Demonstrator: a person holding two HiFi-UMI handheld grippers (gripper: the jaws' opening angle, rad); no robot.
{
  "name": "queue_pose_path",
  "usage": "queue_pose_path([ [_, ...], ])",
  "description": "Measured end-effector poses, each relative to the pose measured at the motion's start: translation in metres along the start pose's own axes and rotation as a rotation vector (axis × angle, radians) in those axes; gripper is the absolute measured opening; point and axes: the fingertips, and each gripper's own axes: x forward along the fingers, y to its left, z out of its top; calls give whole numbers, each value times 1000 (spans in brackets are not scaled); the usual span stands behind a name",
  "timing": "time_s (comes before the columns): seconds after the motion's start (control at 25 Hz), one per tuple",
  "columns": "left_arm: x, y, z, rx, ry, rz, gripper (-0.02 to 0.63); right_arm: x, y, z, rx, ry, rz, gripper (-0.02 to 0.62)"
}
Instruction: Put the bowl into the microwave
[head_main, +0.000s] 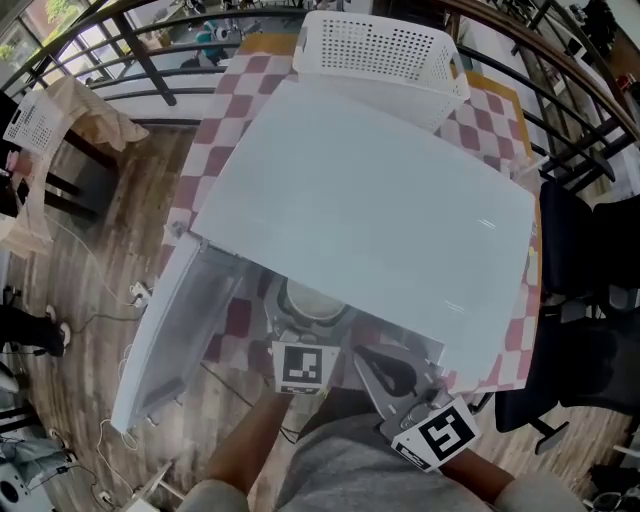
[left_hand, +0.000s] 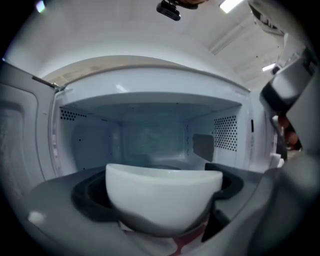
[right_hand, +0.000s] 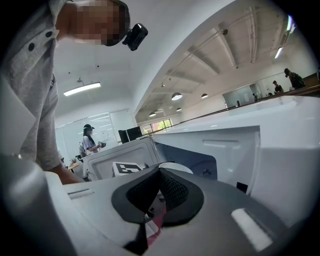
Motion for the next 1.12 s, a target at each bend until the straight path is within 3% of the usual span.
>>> queue_pose_path([
  [0.44, 59, 5, -25, 72, 96, 73, 540, 2, -3, -4, -4, 21, -30, -2],
  [0.88, 65, 20, -25, 127, 70, 169, 540, 10, 8, -9, 5, 36, -13, -2],
  [1.12, 61, 21, -33, 136, 89, 142, 540, 7, 7, -6, 21, 21, -18, -2],
])
